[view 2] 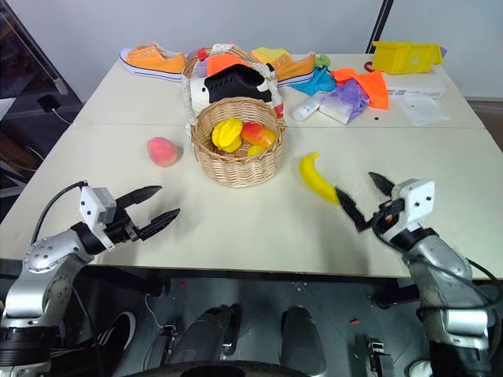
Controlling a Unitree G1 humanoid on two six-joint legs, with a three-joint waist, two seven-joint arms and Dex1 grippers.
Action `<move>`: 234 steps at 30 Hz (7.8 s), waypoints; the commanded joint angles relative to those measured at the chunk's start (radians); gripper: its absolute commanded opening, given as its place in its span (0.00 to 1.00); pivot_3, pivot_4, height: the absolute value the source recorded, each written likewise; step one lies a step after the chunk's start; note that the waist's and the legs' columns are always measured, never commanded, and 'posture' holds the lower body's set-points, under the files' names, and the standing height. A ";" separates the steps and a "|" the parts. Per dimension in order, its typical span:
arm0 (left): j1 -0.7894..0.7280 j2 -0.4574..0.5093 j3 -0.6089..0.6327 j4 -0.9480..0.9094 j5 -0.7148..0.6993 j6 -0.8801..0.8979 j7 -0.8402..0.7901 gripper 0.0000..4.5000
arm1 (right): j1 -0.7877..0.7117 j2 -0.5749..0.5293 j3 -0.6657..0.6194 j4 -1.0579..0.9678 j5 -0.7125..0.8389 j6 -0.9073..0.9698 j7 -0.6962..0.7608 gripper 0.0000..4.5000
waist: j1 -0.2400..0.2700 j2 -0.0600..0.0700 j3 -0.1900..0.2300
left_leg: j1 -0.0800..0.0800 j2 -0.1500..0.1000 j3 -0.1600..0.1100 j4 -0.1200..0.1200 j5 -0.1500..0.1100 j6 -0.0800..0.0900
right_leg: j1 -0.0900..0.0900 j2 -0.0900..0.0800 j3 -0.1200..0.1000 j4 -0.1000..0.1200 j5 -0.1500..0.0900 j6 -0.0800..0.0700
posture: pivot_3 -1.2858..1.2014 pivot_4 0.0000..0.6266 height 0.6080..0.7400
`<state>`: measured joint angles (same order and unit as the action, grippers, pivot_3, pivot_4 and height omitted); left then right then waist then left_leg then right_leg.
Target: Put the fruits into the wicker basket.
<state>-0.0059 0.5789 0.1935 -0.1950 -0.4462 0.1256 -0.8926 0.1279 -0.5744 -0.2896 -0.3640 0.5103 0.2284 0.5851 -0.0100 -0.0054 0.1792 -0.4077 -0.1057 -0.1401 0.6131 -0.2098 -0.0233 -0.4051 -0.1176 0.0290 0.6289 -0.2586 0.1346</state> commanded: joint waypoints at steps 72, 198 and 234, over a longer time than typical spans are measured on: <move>-0.148 -0.031 -0.039 -0.055 -0.050 0.042 0.047 0.85 | -0.811 -0.020 0.405 -0.062 0.041 0.779 0.089 0.24 | -0.002 -0.002 0.001 | -0.002 0.000 0.000 0.000 0.000 0.001 | -0.002 0.000 -0.002 -0.002 0.002 0.004 | 0.52 0.24 1.00; -0.652 -0.156 0.079 -0.078 -0.115 0.797 0.501 0.53 | -0.305 0.154 0.298 0.034 -0.226 -0.160 0.074 0.91 | 0.000 -0.006 0.000 | 0.000 -0.001 -0.002 0.001 0.001 -0.001 | -0.001 0.002 -0.002 0.003 0.003 0.005 | 0.52 0.24 1.00; -0.126 -0.086 0.170 -0.228 -0.113 0.278 0.243 0.98 | -0.584 0.216 0.234 0.229 -0.242 -0.016 -0.117 0.91 | -0.001 -0.006 0.000 | 0.000 0.000 0.000 0.001 0.001 -0.002 | 0.000 0.003 0.000 0.000 0.002 0.000 | 0.52 0.24 1.00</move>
<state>-0.1593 0.4867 0.3417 -0.4028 -0.5428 0.4489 -0.6089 -0.3900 -0.3658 -0.0370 -0.1924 0.2802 0.2309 0.4907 -0.0108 -0.0111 0.1789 -0.4070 -0.1051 -0.1400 0.6140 -0.2084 -0.0250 -0.4053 -0.1147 0.0295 0.6295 -0.2568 0.1343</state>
